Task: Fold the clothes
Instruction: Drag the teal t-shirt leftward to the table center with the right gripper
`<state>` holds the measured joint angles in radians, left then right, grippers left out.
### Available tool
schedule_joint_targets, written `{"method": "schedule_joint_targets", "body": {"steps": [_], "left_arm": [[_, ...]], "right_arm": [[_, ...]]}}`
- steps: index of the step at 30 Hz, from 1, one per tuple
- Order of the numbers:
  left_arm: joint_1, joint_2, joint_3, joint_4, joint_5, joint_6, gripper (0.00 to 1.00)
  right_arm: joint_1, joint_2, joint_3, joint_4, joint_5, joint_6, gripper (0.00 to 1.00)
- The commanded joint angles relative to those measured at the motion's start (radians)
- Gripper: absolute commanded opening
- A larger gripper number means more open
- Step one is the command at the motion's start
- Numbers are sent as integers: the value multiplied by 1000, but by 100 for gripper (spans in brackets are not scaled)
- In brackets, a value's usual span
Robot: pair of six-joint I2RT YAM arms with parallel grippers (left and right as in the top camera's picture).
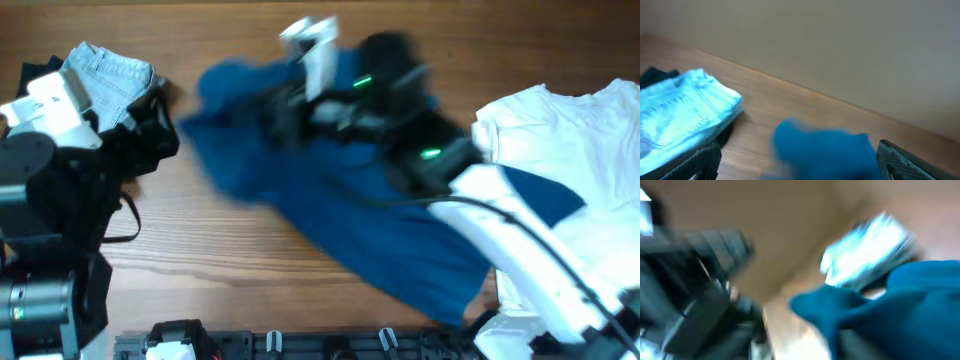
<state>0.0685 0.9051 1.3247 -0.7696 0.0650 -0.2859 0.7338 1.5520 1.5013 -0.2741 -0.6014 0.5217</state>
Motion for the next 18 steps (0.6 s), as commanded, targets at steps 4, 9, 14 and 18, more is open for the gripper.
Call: {"method": "schedule_joint_targets", "body": {"steps": [4, 9, 14, 18], "left_arm": [[14, -11, 18, -6, -13, 17, 100], [-24, 161, 18, -6, 196, 85, 99], [-193, 498, 18, 40, 225, 218, 95], [-267, 855, 18, 254, 219, 226, 86]], "right_arm": [[-58, 20, 10, -164, 258, -175, 90], [-301, -113, 10, -324, 344, -132, 85], [-450, -149, 10, -476, 343, -126, 79], [-470, -149, 10, -579, 343, -126, 79]]}}
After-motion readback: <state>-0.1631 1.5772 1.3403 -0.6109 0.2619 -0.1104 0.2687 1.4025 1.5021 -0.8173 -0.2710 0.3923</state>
